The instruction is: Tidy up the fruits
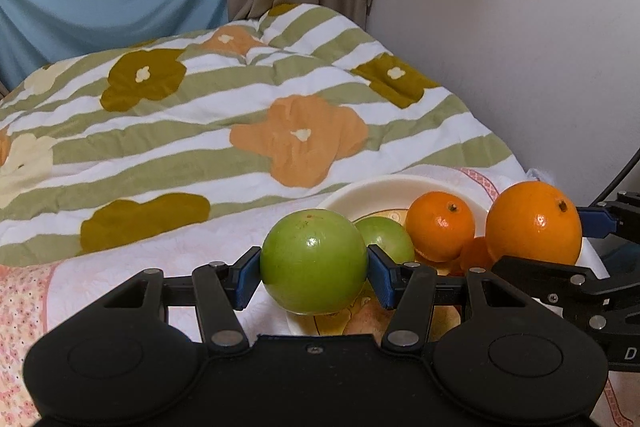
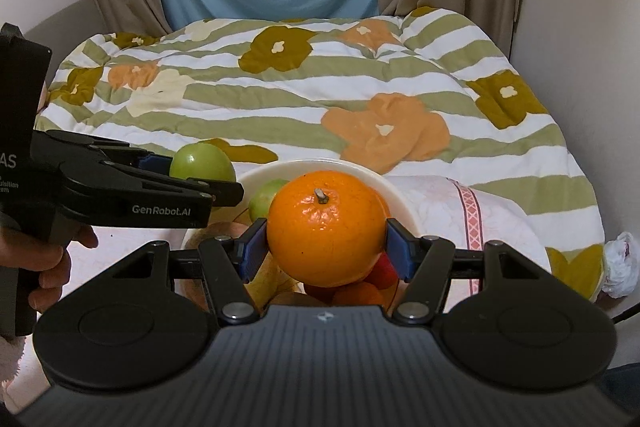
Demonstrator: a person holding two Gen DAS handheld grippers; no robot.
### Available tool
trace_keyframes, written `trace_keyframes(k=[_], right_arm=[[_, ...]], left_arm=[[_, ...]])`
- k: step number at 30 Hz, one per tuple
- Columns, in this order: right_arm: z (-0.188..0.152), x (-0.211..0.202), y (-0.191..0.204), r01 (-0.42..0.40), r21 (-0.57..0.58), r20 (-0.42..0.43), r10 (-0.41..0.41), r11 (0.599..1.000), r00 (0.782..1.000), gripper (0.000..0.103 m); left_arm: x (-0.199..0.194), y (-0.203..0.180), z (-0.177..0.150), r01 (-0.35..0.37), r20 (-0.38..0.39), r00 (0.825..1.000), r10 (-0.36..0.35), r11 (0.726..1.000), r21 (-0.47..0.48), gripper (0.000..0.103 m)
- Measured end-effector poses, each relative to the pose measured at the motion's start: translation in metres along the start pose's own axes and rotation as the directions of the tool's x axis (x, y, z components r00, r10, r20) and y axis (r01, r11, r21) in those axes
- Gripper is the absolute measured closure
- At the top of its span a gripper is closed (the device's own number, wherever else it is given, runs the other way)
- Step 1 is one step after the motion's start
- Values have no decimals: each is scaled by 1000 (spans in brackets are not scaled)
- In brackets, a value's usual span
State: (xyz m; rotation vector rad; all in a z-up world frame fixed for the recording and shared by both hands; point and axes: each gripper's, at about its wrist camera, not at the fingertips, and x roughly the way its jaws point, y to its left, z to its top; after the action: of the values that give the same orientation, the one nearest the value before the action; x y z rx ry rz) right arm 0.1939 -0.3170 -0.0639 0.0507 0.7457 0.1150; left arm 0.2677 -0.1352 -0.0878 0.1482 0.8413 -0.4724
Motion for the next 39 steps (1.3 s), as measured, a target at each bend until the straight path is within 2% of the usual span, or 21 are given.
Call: trace_keyframes(k=[3, 4, 5, 9, 19, 34, 35, 36, 37, 38, 39], right_arm=[[0, 1, 0, -5, 6, -1, 5, 1000, 1000, 26], [0, 2, 0, -6, 7, -2, 6, 1000, 1000, 26], [0, 2, 0, -7, 8, -3, 7, 1000, 1000, 26], [0, 1, 0, -9, 8, -3, 9, 1000, 1000, 26], [6, 7, 9, -32, -11, 6, 32, 999, 999, 26], [7, 41, 4, -73, -88, -18, 72, 993, 997, 25], [6, 39, 5, -86, -96, -4, 86, 992, 996, 21], [5, 37, 5, -91, -106, 13, 93, 990, 996, 11], [5, 34, 4, -83, -111, 26, 87, 990, 996, 5], [6, 33, 2, -80, -110, 38, 84, 991, 996, 0], [6, 31, 0, -93, -108, 41, 98, 990, 994, 0]], left_arm=[[-4, 1, 0, 1, 9, 1000, -1, 1000, -6, 37], [-8, 1, 1, -1, 25, 1000, 2, 1000, -6, 26], [-12, 1, 2, -5, 45, 999, 6, 1000, -7, 20], [-22, 5, 4, -6, 62, 998, 7, 1000, -21, 19], [-49, 18, -5, -78, 78, 994, 80, 997, -21, 19], [-55, 21, -36, -175, 22, 984, 179, 979, -108, 19], [-55, 20, -37, -182, 22, 982, 186, 976, -117, 19], [-56, 19, -38, -188, 22, 981, 192, 974, -124, 19], [-56, 17, -38, -199, 20, 979, 203, 971, -131, 19], [-57, 15, -39, -209, 17, 977, 214, 968, -138, 19], [-59, 13, -40, -220, 16, 974, 225, 964, -147, 19]])
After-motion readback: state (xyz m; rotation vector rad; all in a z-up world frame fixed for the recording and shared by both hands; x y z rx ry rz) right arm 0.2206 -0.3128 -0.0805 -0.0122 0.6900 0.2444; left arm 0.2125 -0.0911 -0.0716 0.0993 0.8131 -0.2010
